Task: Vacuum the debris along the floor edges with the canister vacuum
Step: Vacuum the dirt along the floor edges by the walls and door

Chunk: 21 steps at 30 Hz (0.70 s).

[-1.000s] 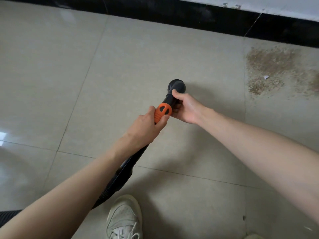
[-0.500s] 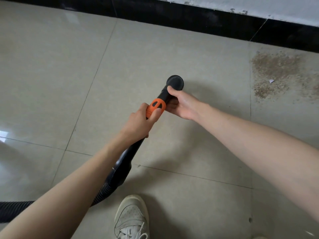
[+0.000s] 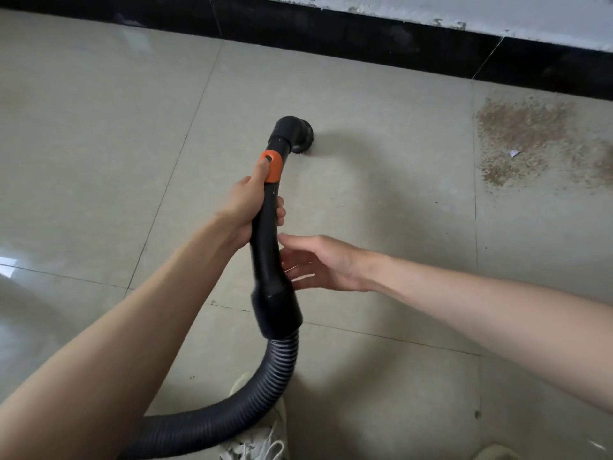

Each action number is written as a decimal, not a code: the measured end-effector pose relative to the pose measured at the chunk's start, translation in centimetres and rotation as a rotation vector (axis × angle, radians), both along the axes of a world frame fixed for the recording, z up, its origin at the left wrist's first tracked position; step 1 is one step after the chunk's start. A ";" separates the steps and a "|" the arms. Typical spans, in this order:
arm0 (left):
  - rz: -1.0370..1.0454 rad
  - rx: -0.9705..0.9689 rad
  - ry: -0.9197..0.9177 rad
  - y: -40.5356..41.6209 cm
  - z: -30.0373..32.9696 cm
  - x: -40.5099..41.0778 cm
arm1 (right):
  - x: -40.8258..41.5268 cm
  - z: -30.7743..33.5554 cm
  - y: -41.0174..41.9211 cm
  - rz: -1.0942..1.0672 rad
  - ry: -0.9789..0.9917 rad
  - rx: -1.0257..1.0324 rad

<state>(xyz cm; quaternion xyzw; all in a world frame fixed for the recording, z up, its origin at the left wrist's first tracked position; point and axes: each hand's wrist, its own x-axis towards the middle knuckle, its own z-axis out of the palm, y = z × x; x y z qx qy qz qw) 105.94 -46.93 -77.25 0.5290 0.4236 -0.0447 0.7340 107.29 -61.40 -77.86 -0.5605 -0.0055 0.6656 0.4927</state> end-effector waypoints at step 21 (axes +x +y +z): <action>-0.207 0.027 0.159 -6.8 1.8 -1.2 | -4.8 3.4 -7.0 -0.006 -0.600 -0.083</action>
